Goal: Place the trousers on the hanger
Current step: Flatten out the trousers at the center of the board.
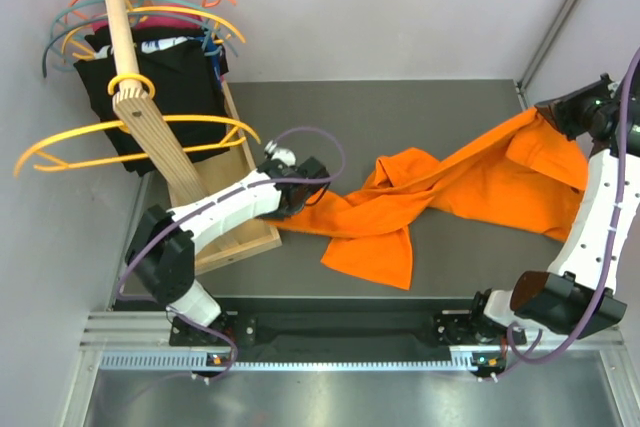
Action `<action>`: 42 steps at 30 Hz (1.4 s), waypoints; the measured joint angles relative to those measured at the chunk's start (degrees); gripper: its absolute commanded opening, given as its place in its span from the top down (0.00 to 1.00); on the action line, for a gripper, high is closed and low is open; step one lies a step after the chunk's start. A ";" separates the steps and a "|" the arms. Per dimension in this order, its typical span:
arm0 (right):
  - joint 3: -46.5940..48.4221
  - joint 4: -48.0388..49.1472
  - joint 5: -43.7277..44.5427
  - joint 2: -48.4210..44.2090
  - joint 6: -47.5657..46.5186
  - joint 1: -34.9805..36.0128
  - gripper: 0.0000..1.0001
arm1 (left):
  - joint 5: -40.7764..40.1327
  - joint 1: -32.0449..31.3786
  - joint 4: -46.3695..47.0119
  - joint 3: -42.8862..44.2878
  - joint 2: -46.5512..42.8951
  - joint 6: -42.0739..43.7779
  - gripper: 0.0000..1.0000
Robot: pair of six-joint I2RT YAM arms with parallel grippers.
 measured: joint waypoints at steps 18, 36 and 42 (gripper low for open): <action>0.02 0.44 -0.20 3.74 -0.02 0.24 1.00 | 7.69 -5.97 1.99 11.63 -0.37 7.87 0.44; 0.02 0.96 -1.38 3.93 0.00 0.24 1.00 | 23.32 7.80 5.46 35.54 31.78 1.90 0.16; 0.02 1.36 -1.77 4.00 0.00 0.57 1.00 | 27.30 13.00 5.51 35.54 32.35 -1.70 0.19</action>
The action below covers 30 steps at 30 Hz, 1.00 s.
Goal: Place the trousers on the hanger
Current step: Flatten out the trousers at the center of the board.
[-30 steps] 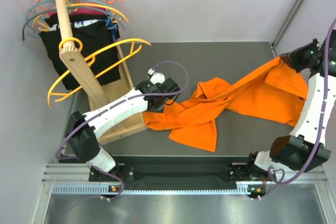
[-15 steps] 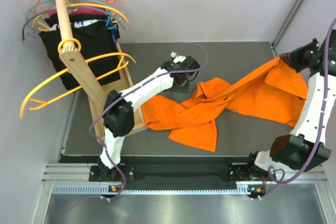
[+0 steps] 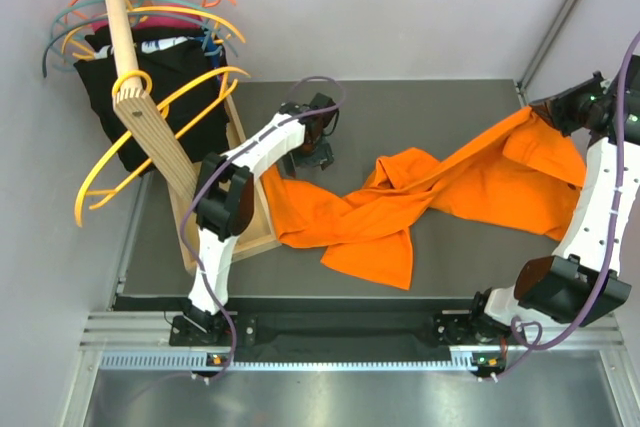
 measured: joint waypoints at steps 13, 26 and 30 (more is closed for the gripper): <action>-1.11 1.03 -0.28 -0.15 0.09 0.04 1.00 | 8.24 0.02 1.68 -2.82 4.13 -5.25 0.52; 9.27 -4.90 1.05 -0.09 0.72 0.04 1.00 | 6.43 0.04 0.55 2.99 2.12 -3.69 1.00; 16.09 -7.32 1.86 -0.96 1.05 -0.17 1.00 | 6.03 0.04 0.46 4.61 -5.05 -2.47 1.00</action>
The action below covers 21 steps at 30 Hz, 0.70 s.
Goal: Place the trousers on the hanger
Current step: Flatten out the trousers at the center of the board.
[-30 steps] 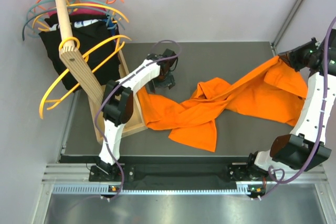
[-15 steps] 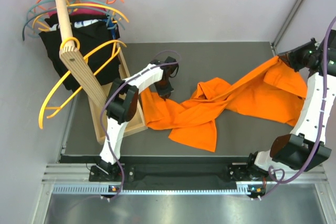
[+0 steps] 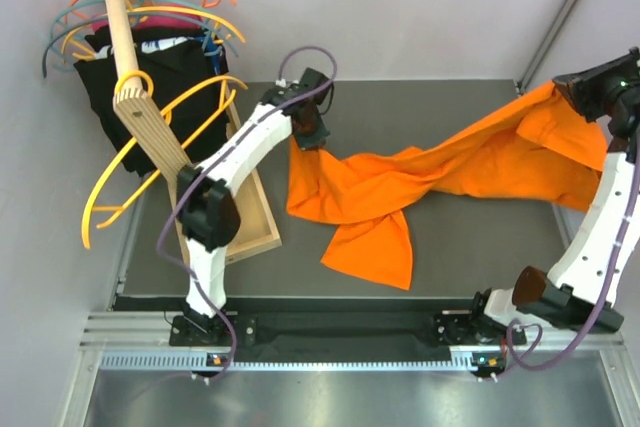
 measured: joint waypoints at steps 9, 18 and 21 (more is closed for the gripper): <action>4.63 -4.46 0.39 -12.04 0.55 -0.66 1.00 | 5.14 -0.42 10.84 -4.50 -27.26 4.92 1.00; 14.27 -0.17 -10.27 -24.06 5.05 -0.66 1.00 | 13.29 -1.07 22.12 -5.33 -42.99 10.14 1.00; 16.76 3.67 -12.85 -27.89 9.97 -0.26 1.00 | 13.11 -1.75 22.18 -4.04 -44.50 11.08 1.00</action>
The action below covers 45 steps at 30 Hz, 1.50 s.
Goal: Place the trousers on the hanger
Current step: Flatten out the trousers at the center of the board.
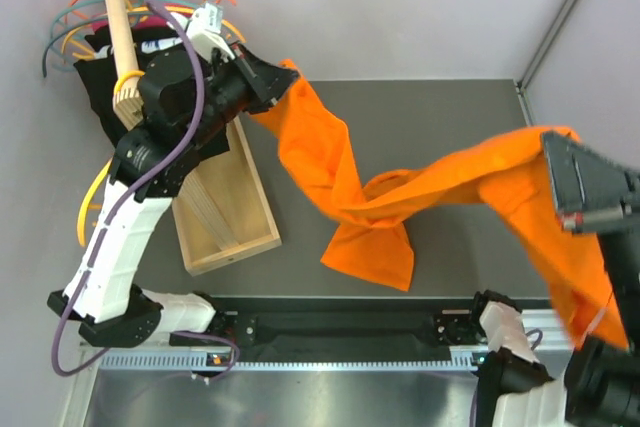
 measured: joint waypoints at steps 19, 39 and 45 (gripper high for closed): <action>-39.45 7.52 32.57 7.65 -12.44 11.23 1.00 | -11.74 -2.84 10.78 -4.76 20.85 5.40 1.00; -63.32 25.22 46.47 22.75 -25.99 6.12 0.99 | -18.34 5.01 20.24 18.27 58.73 12.96 1.00; -60.72 26.58 47.32 27.78 -26.73 6.03 0.99 | -16.79 9.51 23.87 24.81 64.00 12.83 1.00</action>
